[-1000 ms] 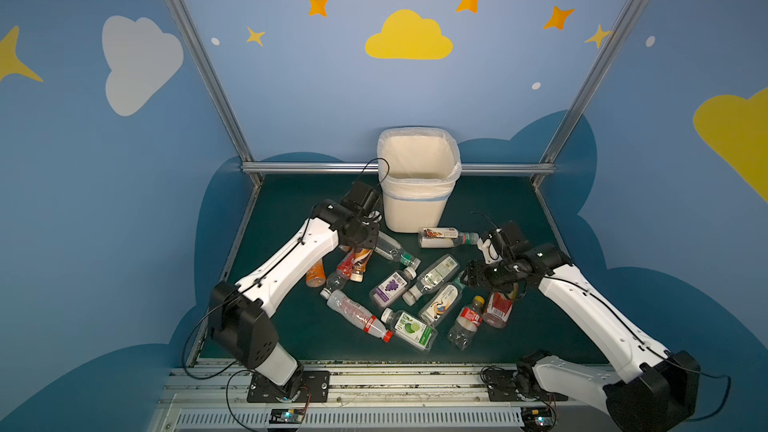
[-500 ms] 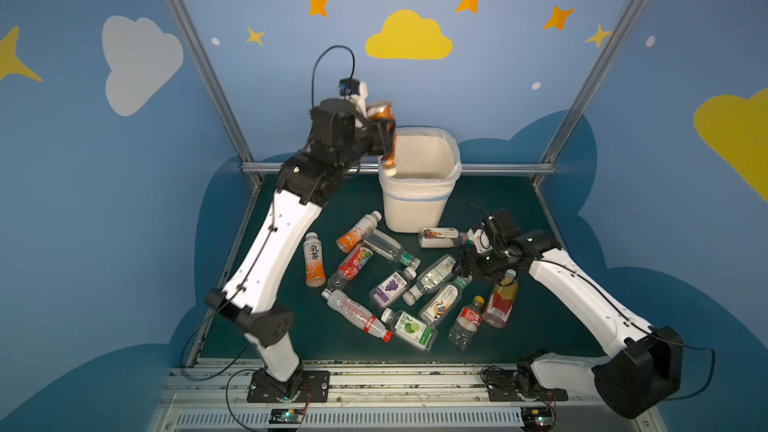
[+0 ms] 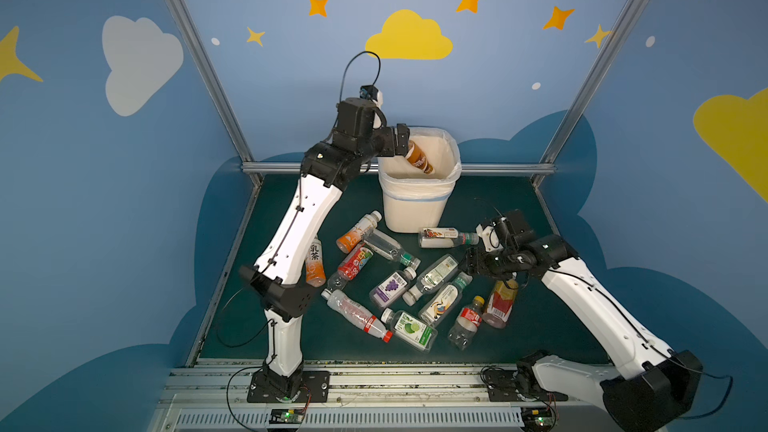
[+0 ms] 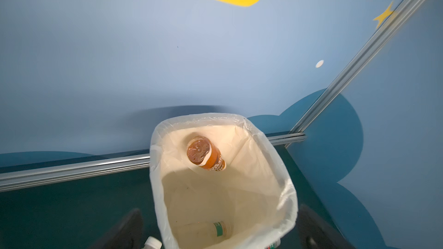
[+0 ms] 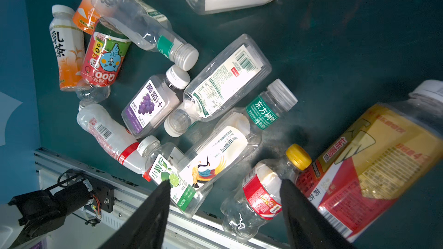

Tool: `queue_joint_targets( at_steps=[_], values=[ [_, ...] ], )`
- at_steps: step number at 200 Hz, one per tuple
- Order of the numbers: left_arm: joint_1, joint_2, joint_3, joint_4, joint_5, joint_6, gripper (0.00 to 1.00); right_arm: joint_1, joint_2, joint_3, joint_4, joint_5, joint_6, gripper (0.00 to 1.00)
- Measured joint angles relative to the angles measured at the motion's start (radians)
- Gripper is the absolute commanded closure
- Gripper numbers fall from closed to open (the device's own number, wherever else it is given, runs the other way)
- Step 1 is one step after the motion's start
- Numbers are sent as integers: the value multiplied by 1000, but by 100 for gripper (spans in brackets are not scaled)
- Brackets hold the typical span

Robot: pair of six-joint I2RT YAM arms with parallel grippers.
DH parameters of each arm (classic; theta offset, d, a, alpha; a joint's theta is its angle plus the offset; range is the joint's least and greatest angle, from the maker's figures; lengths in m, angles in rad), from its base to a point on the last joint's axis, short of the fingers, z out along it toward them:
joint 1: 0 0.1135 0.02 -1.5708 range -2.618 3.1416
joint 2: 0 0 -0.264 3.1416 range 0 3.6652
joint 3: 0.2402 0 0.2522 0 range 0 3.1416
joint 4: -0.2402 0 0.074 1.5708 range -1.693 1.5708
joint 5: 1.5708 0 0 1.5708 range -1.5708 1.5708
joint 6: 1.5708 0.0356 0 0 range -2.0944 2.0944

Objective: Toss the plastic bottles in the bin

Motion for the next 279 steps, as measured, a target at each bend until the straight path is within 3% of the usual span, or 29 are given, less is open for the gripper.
queue_joint_targets(
  at_steps=[25, 50, 77, 101, 134, 192, 279],
  values=[
    [-5, -217, -197, -94, -13, -19, 0, -2, -3, -6, -1, 17, 0, 27],
    [-6, -420, -584, -133, -21, -74, 0, -5, 0, -6, -2, 24, 0, 26],
    [-8, -533, -972, -136, -24, -172, 0, -5, 4, -16, -1, 10, 6, 26],
    [-14, -630, -1182, -138, -33, -267, 0, -5, 8, -43, 2, -18, 25, 26],
    [-44, -723, -1260, -169, -97, -368, 0, 4, 13, -75, 4, -57, 39, 26],
    [-169, -711, -1305, -195, -194, -438, 0, 66, 2, -121, -21, -72, 61, 27],
    [-215, -746, -1414, -91, -226, -489, 0, 81, -240, -341, -176, -47, 202, 28]
  ],
)
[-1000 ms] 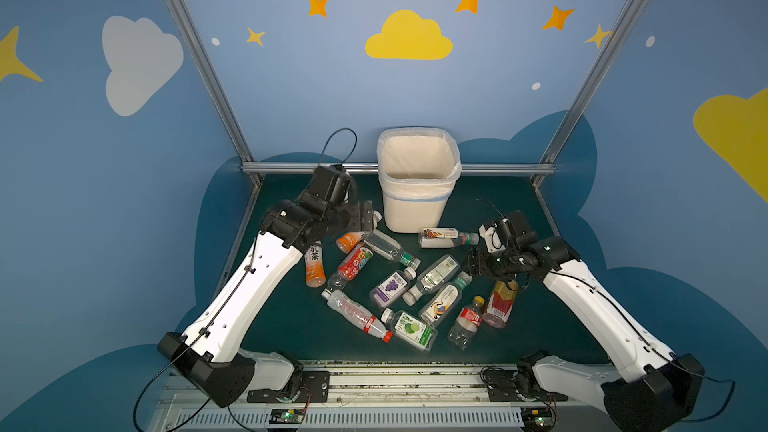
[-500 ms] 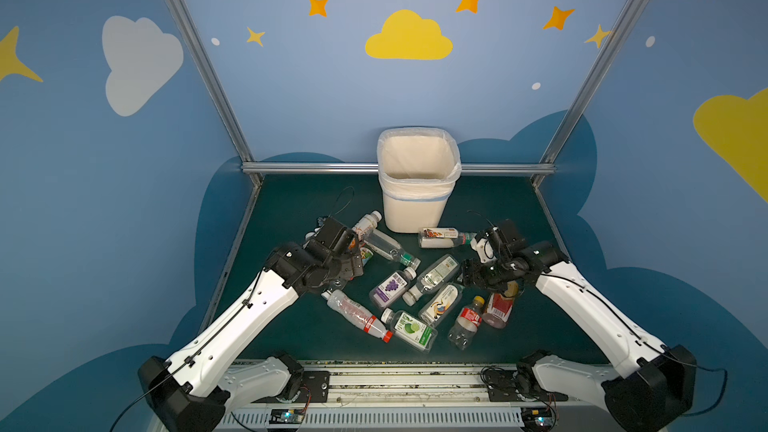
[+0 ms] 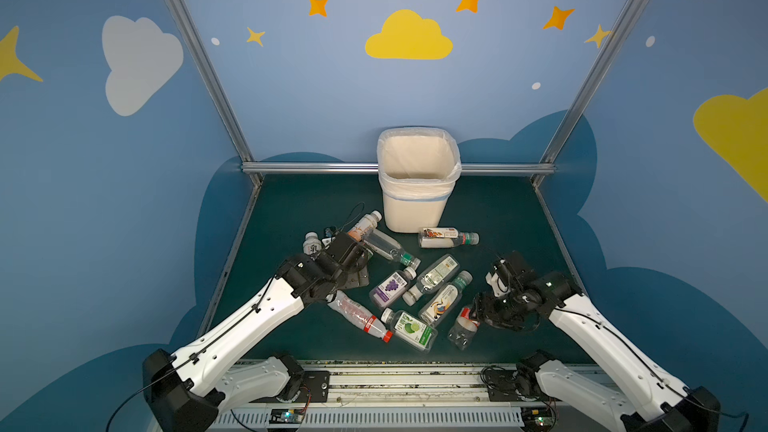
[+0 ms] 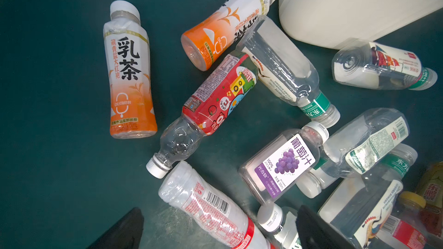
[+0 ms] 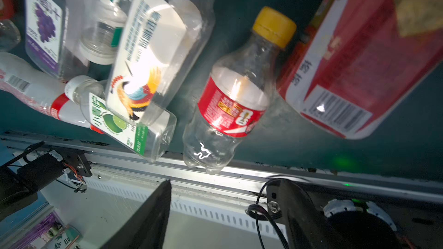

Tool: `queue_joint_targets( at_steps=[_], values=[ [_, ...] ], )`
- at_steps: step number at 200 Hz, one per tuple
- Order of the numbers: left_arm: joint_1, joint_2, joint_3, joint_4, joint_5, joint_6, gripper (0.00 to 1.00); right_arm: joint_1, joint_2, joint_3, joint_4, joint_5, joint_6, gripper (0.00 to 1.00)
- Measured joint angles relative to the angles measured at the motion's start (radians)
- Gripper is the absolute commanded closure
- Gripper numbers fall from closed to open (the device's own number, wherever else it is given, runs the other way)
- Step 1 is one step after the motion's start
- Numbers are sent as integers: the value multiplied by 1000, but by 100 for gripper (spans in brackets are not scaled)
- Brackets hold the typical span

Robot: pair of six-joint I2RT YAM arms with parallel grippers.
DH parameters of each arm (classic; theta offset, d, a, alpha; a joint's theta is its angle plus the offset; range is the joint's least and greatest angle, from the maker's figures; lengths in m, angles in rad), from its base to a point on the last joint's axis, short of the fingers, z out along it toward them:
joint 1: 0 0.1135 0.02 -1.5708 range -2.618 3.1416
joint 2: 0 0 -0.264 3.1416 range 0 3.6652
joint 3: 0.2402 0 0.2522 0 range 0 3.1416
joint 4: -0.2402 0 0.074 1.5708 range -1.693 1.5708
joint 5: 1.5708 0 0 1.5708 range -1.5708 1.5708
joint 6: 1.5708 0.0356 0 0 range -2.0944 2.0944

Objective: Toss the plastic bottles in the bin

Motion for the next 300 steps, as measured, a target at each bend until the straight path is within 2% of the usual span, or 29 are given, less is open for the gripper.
queue_joint_targets(
  at_steps=[70, 140, 300],
  values=[
    [0, -5, -45, 66, 10, -14, 0, 20, -4, -87, 29, -45, 80, 27],
    [-1, -2, -45, 76, 17, -7, 0, 24, 74, -116, 137, -66, 121, 18],
    [35, -3, -45, 76, 29, 53, 0, 27, 321, -139, 326, -62, 163, 19]
  ],
)
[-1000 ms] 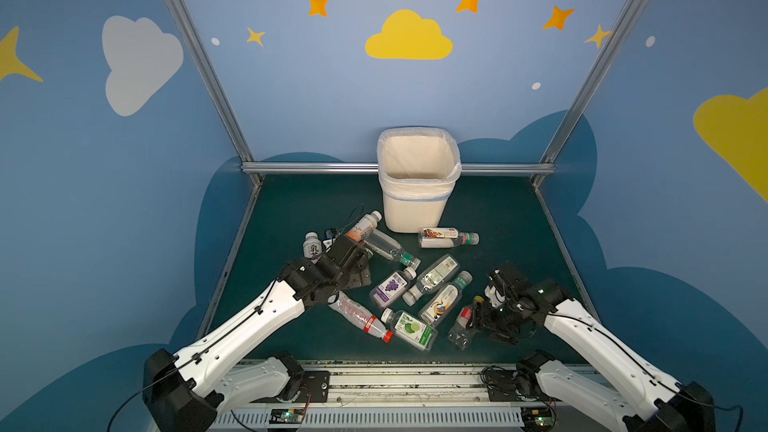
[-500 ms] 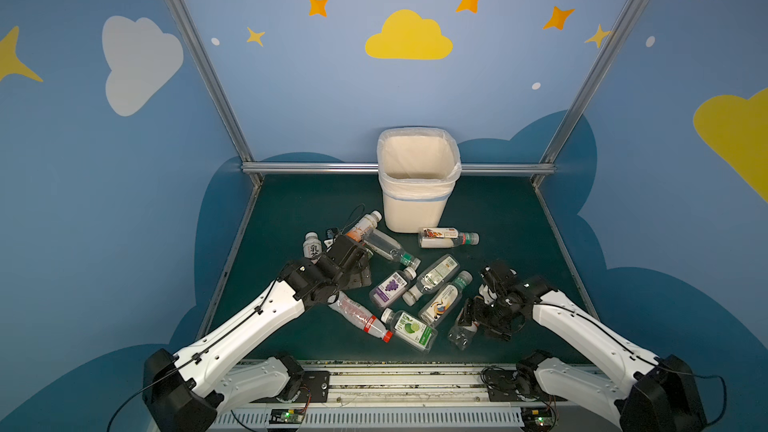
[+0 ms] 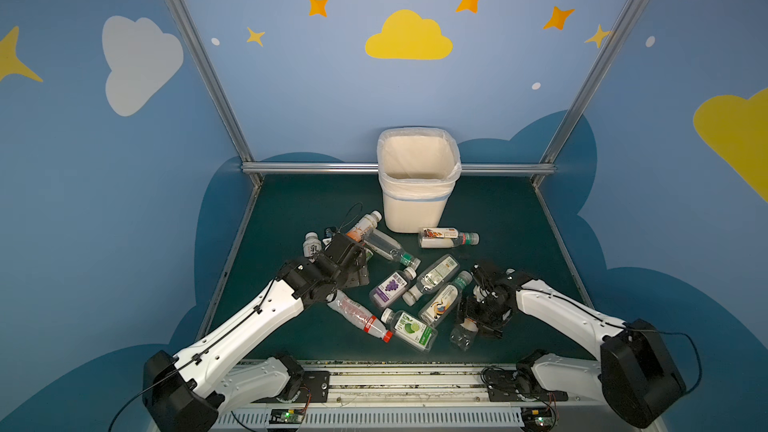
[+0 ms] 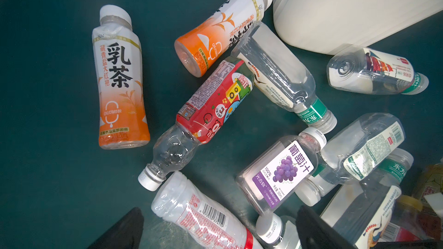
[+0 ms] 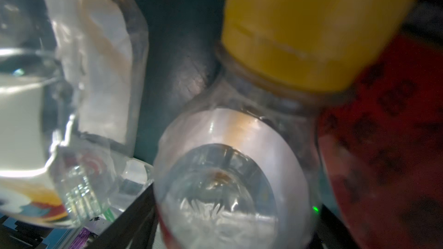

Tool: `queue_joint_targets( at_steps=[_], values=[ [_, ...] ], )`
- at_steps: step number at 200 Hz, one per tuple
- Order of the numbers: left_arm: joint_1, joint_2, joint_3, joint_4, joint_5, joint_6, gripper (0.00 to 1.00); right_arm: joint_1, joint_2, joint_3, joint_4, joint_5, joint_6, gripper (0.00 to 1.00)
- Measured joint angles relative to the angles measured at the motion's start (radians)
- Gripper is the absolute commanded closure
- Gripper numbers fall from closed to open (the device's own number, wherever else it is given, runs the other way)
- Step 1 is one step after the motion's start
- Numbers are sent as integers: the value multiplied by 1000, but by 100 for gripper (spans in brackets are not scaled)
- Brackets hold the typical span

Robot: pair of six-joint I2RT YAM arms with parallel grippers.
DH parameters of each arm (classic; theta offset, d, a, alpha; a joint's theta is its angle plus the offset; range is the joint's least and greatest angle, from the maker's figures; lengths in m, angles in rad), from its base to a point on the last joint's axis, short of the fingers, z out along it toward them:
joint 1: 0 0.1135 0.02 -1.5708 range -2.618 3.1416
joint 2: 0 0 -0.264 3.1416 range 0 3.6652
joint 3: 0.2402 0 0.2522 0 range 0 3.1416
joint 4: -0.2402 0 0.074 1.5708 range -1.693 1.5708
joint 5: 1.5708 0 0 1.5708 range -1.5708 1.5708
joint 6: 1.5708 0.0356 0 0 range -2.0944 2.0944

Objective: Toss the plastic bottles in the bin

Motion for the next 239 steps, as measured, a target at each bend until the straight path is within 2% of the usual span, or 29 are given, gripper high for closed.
queue_joint_targets(
  at_steps=[11, 29, 53, 85, 110, 153, 169, 186, 204, 220, 231, 239],
  values=[
    [5, 0, 0, 0, 3, 6, 0, 0, 10, 0, 9, 2, 2, 22],
    [14, 6, 3, -1, 11, 15, 0, 0, 24, 0, 23, 6, 3, 34],
    [26, 21, 14, -3, 18, 33, 0, 1, 29, 0, 33, 5, 5, 42],
    [39, 38, 33, -3, 31, 51, 0, 1, 4, 0, 23, 8, 7, 43],
    [45, 58, 47, -2, 43, 65, 0, 1, -84, 24, -47, 18, 7, 44],
    [48, 103, 56, 0, 66, 79, 0, 1, -248, 228, -193, 56, 10, 41],
    [49, 114, 66, 2, 72, 86, 0, 1, -232, 375, -228, 76, -1, 39],
    [49, 127, 84, 6, 80, 93, 0, -4, -129, 618, -241, 80, -38, 34],
    [49, 139, 104, 8, 86, 102, 0, -5, 77, 971, -225, 79, -112, 26],
    [49, 143, 114, 10, 90, 112, 0, -7, 305, 1339, -196, 84, -174, 22],
    [50, 143, 114, 11, 92, 116, 0, -13, 459, 1569, -174, 92, -204, 13],
    [50, 144, 114, 11, 93, 116, 0, -19, 569, 1749, -173, 105, -224, 10]
  ],
)
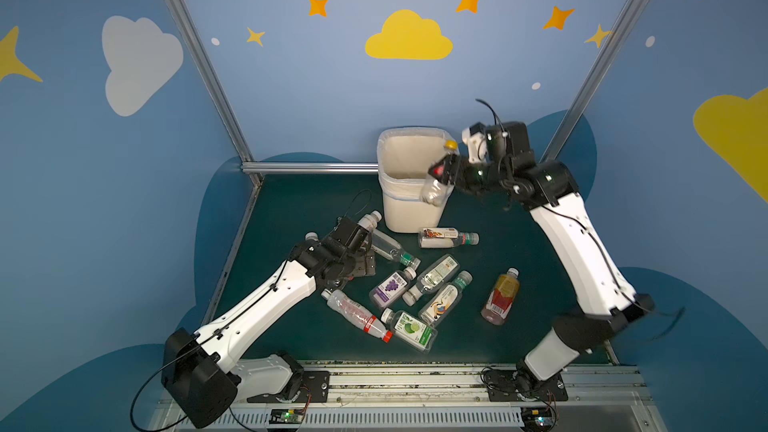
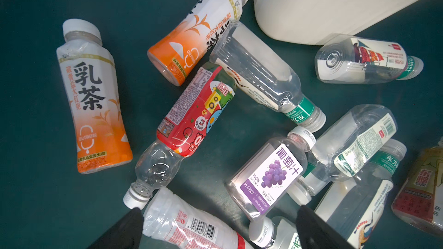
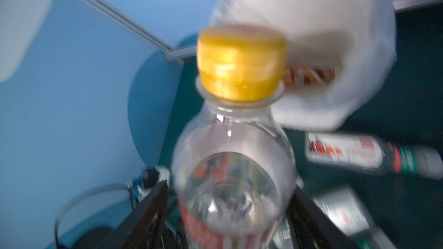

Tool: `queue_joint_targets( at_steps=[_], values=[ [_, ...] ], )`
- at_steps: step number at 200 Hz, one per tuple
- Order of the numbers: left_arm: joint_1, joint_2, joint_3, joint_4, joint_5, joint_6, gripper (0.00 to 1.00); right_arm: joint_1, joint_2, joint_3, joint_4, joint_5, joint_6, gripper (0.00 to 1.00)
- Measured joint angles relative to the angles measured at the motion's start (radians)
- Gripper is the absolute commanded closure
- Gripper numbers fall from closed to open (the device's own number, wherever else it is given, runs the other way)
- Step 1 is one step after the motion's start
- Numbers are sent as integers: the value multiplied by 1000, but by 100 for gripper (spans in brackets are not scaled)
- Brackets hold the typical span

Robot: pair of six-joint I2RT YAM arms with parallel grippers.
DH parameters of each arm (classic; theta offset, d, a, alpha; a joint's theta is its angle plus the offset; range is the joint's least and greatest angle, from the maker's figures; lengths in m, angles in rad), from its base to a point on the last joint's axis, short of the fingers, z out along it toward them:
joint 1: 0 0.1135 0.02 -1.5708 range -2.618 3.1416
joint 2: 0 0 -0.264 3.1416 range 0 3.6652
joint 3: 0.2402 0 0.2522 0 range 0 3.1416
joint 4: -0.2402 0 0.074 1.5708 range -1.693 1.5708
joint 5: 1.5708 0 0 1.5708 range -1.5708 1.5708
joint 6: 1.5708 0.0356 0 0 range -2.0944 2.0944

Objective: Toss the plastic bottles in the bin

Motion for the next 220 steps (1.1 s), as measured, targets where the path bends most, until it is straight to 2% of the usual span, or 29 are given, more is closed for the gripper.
queue_joint_targets(
  at_steps=[12, 20, 36, 47, 63, 69, 80, 98, 120, 148, 167, 182, 220],
  values=[
    [0, 0, 2, -3, 2, 0, 0, -15, 180, 262, -31, 24, -15, 8],
    [0, -1, 6, -6, 2, 0, 0, -28, 263, 378, -45, 35, -24, 8],
    [0, -14, 6, -8, 2, -2, 0, -59, 314, 410, -104, 60, -40, 8],
    [0, -31, 5, -11, 2, -4, 0, -77, 274, 299, -114, 63, -47, 8],
    [1, -64, -3, -11, 10, -4, 0, -99, 125, -20, -70, 66, -57, 8],
    [1, -72, -6, -13, 14, -4, 0, -104, 19, -198, -26, 66, -58, 9],
    [3, -80, -13, -14, 19, -5, 0, -105, -125, -426, 31, 59, -62, 10],
    [8, -81, -30, -15, 22, -13, 1, -103, -344, -674, 54, 60, -72, 10],
    [19, -81, -44, -17, 26, -28, 4, -101, -542, -801, 46, 66, -106, 10],
    [29, -80, -50, -12, 48, -34, 9, -101, -682, -953, -5, 78, -147, 12],
    [32, -74, -60, -2, 74, -40, 18, -101, -722, -1089, -45, 72, -153, 19],
    [31, -68, -82, 13, 100, -41, 22, -101, -723, -1189, -51, 51, -145, 20],
    [1, -18, -108, 21, 135, -8, 17, -92, -750, -1342, -49, -19, -95, 20]
  ],
)
